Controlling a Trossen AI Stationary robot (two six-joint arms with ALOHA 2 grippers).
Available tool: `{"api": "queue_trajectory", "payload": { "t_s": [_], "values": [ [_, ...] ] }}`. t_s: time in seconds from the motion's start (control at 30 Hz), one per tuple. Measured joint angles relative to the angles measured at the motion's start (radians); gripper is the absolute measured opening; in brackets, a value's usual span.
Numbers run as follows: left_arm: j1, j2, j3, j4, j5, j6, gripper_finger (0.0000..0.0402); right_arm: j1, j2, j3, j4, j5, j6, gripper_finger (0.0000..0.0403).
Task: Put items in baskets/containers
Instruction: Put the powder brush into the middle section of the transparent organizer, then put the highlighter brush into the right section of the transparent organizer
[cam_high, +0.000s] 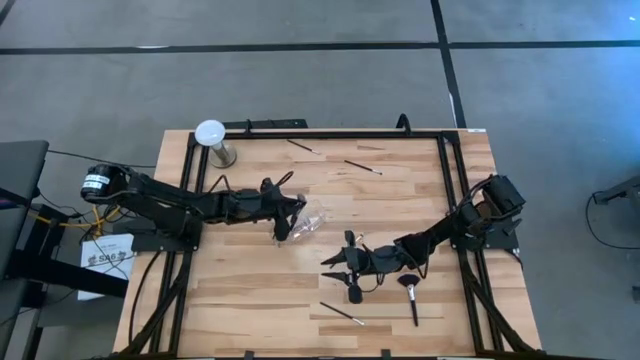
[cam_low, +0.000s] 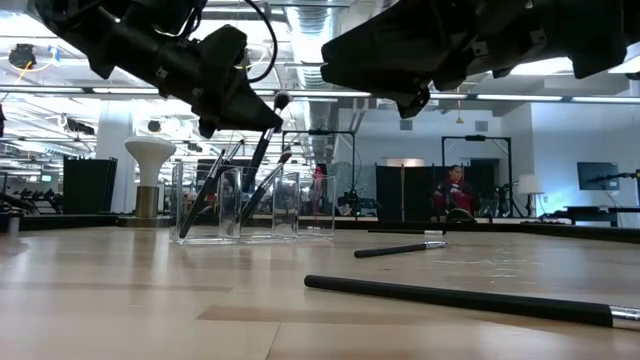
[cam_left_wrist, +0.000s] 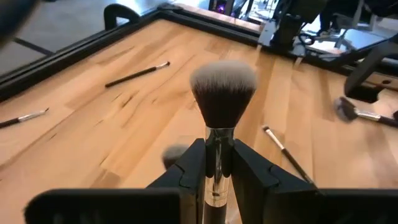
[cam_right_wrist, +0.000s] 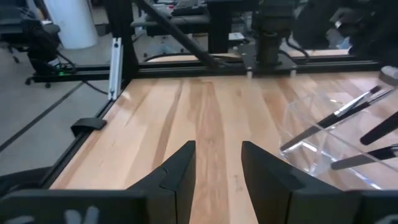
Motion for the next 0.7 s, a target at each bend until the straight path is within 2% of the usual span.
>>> {"api": "queue_trajectory", "payload": {
  "t_s": [0.2,0.3,0.7],
  "values": [
    [-0.005,0.0,0.0,0.001,0.071,-0.012,0.0058,0.0,0.0,0.0,0.0,0.015,0.014,0.0118],
    [-0.012,0.0,0.0,0.0,0.073,-0.019,0.0067,0.0,0.0,0.0,-0.001,0.015,0.025,0.0118],
    [-0.012,0.001,0.0,-0.044,0.048,-0.049,0.0148,0.015,0.0,0.0,-0.006,0.014,0.026,0.0118]
  ]
}}
